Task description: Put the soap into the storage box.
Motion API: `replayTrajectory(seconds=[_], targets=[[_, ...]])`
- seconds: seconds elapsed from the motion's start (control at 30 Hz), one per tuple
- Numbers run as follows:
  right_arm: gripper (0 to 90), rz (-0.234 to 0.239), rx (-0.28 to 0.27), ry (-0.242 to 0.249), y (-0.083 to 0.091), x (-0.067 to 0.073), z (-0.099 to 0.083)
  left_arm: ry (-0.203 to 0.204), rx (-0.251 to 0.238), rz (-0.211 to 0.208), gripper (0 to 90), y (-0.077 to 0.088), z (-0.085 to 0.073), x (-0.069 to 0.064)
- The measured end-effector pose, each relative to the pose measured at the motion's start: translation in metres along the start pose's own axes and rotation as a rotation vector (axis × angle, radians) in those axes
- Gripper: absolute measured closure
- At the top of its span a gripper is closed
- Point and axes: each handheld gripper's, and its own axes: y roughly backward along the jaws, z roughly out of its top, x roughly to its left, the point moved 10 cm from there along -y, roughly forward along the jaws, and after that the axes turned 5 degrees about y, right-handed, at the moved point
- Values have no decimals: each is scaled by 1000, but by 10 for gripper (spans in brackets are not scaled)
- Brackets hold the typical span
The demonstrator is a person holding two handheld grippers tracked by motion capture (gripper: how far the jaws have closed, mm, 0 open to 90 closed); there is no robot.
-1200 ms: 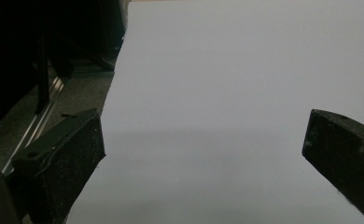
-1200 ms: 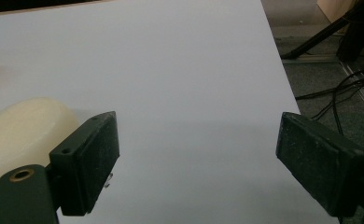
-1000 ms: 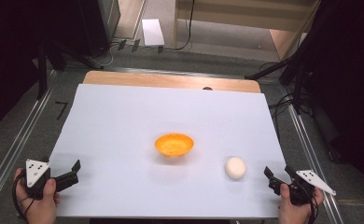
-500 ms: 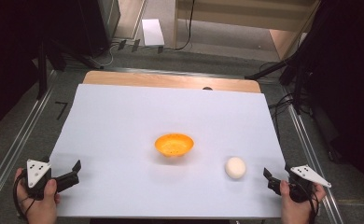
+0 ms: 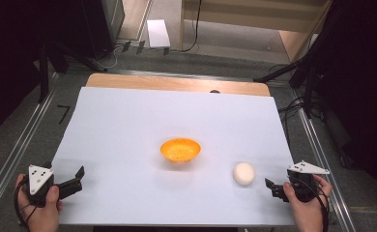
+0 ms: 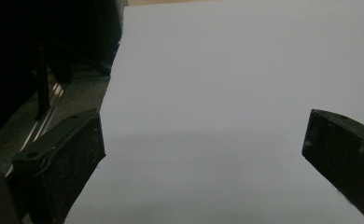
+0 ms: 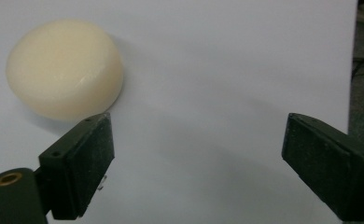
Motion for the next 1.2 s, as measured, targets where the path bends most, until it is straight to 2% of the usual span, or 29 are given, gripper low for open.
replayTrajectory(seconds=[0.27,0.3,0.53,0.63,0.7,0.87,1.2], targets=[[69,37,68,25,-3,6,3,-10,3,4,0,0,0,-1],[58,58,82,33,-4,10,4,-11,2,3,0,0,0,-1],[0,76,122,51,-8,19,6,-14,2,0,0,-1,0,-2],[0,85,127,56,-10,22,7,-19,4,-1,0,-1,0,-2],[0,110,137,67,-14,28,8,-21,5,0,0,-1,-1,-2],[0,126,156,96,-19,37,10,-22,3,0,0,-1,0,-2],[3,166,167,120,-29,53,16,-23,2,0,0,-1,0,-2]])
